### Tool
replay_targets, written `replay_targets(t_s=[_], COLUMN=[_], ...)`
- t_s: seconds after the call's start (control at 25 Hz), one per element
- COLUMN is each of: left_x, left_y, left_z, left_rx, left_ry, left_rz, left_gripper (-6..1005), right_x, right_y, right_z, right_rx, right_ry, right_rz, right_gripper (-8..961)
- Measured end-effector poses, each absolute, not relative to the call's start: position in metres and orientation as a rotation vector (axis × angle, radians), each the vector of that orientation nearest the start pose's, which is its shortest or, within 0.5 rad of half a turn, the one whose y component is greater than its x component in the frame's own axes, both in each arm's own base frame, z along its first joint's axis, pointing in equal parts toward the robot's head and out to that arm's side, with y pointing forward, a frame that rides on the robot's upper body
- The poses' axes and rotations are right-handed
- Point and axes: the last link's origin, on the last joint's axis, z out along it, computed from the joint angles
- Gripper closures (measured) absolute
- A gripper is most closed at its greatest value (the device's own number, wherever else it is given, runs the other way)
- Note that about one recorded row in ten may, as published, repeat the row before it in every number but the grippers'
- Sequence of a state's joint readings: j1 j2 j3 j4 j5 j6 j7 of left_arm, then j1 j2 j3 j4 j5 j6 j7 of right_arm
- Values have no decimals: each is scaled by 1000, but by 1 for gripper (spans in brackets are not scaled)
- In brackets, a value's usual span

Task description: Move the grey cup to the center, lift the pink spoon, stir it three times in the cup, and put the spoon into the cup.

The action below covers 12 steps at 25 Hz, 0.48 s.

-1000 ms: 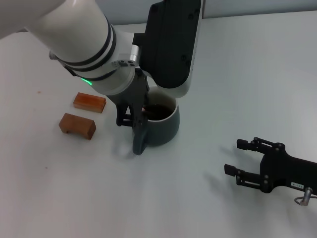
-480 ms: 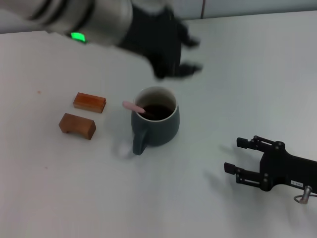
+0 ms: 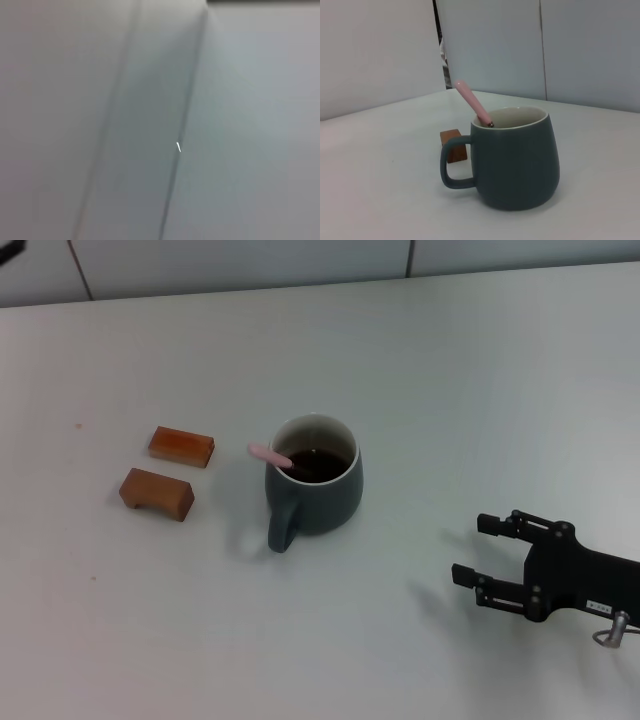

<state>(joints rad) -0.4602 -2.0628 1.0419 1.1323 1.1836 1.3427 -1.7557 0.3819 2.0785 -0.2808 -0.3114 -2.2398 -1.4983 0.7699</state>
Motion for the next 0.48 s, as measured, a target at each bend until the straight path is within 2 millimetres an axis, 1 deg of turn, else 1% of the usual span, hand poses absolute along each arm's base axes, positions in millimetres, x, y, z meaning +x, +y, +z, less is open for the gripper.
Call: replay_targets(t_s=[0.04,0.08,0.12,0.16,0.2,0.28,0.32,0.36,0.4,0.44,0.48], left_x=[-152,-152,-178,-178,-192,-215,-240,-240,-253,-253,-275], left_y=[365,365,355,355,349,333,312,312,299,299,278], left_z=[98,98,86,86,78,63,46,46,37,37,22], left_rx=[-2261,-2261,-2234,-2234,-2228,-2218,-2195,-2195,-2174,-2174,-2123], left_ry=[-486,-486,-472,-472,-451,-383,-283,-283,-246,-246,-203], left_rz=[-1489,-1489,-1478,-1478,-1455,-1405,-1342,-1342,-1306,-1306,-1222], left_gripper=[575,571,568,564,561,554,550,547,543,540,536], right_x=[340,340,341,341,341,341,342,342,343,343,343], right_y=[248,248,248,248,248,248,247,247,247,247,246], right_z=[-41,-41,-40,-40,-40,-40,-39,-38,-38,-38,-38], right_rx=[-2562,-2562,-2556,-2556,-2552,-2539,-2526,-2522,-2520,-2520,-2519], right_ry=[515,515,519,519,520,521,523,524,525,525,527], right_rz=[652,652,651,651,652,657,662,663,663,663,662], right_gripper=[190,190,190,191,191,191,191,191,191,191,190])
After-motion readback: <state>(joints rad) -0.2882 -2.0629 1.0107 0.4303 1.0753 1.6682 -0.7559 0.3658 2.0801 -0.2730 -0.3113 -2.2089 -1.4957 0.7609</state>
